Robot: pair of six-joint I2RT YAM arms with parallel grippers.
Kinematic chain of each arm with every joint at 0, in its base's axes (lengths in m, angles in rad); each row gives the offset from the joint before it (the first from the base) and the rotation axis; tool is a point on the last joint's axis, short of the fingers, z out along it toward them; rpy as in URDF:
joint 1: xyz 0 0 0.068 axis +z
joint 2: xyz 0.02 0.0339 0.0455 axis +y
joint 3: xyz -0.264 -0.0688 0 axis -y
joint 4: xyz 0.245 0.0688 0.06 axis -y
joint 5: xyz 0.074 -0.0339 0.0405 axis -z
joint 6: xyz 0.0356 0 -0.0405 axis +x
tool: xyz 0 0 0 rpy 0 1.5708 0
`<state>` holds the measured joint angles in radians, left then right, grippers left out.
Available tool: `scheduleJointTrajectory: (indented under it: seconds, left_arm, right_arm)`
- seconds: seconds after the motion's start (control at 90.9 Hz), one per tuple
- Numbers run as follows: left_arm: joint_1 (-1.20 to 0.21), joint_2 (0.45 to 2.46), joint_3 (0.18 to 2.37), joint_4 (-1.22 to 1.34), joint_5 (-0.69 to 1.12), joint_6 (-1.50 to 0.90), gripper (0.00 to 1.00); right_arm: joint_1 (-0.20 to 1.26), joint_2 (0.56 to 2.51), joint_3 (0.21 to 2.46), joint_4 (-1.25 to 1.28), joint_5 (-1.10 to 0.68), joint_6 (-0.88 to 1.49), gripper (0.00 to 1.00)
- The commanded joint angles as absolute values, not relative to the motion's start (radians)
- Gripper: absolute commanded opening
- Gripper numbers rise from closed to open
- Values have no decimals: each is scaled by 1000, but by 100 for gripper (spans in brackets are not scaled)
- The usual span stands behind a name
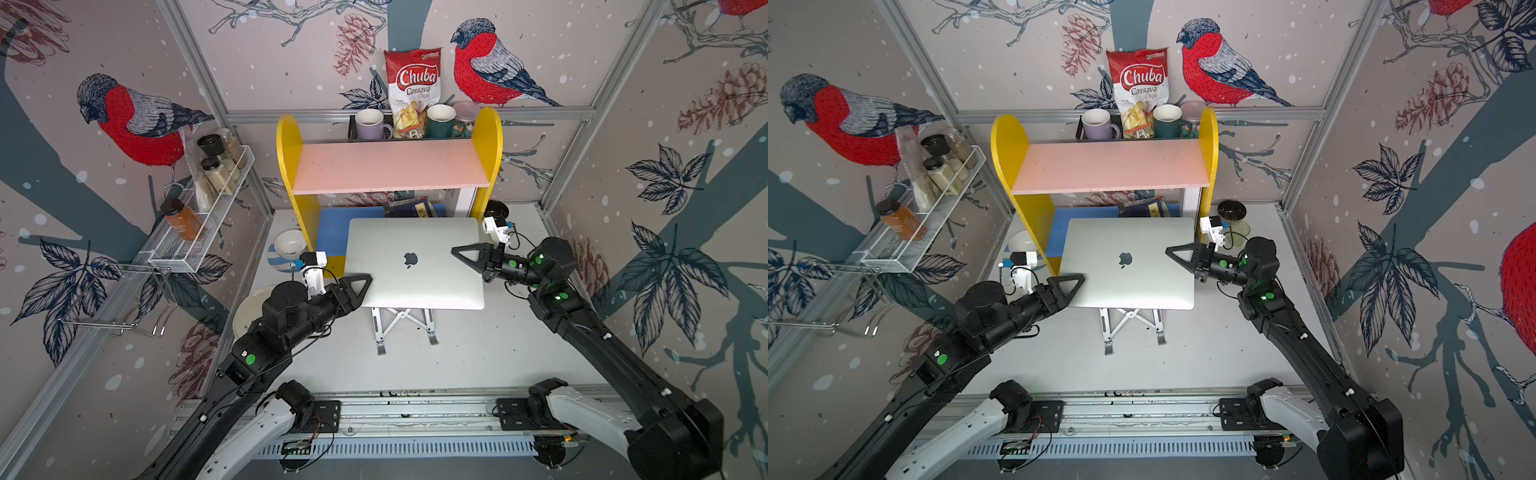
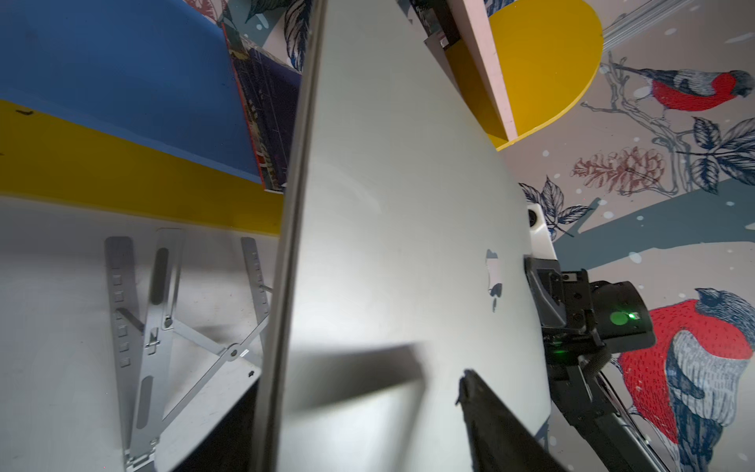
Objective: Close the laptop lid and set it aside
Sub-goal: Pick up the laptop from the computer stand, then place the laptop on the shelf.
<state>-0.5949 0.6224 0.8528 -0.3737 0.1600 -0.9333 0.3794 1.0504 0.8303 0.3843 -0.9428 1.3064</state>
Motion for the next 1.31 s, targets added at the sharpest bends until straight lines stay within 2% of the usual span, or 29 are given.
scheduleJointTrajectory:
  seconds: [0.0, 0.253, 0.506, 0.605, 0.979, 1.045, 1.299]
  left_arm:
    - [-586, 616, 848, -218, 219, -997, 65]
    - [-573, 656, 877, -116, 284, -1075, 48]
    - [-565, 710, 891, -31, 318, -1132, 11]
    - [-563, 723, 900, -11, 322, -1157, 0]
    - [-559, 763, 963, -62, 197, -1227, 0]
    - [-558, 776, 980, -69, 171, -1238, 0]
    - [-544, 829, 1002, -28, 71, -1345, 0]
  right_arm:
    - [374, 1069, 865, 495, -936, 1351, 0]
    - [335, 1130, 924, 536, -984, 1408, 0]
    - [333, 1155, 986, 525, -988, 1412, 0]
    - [338, 1166, 1016, 509, -986, 1409, 0]
    - [375, 1248, 1205, 343, -932, 1351, 0]
    - [379, 1289, 1250, 300, -913, 1346, 5]
    - [393, 1395, 1403, 162, -848, 1310, 7]
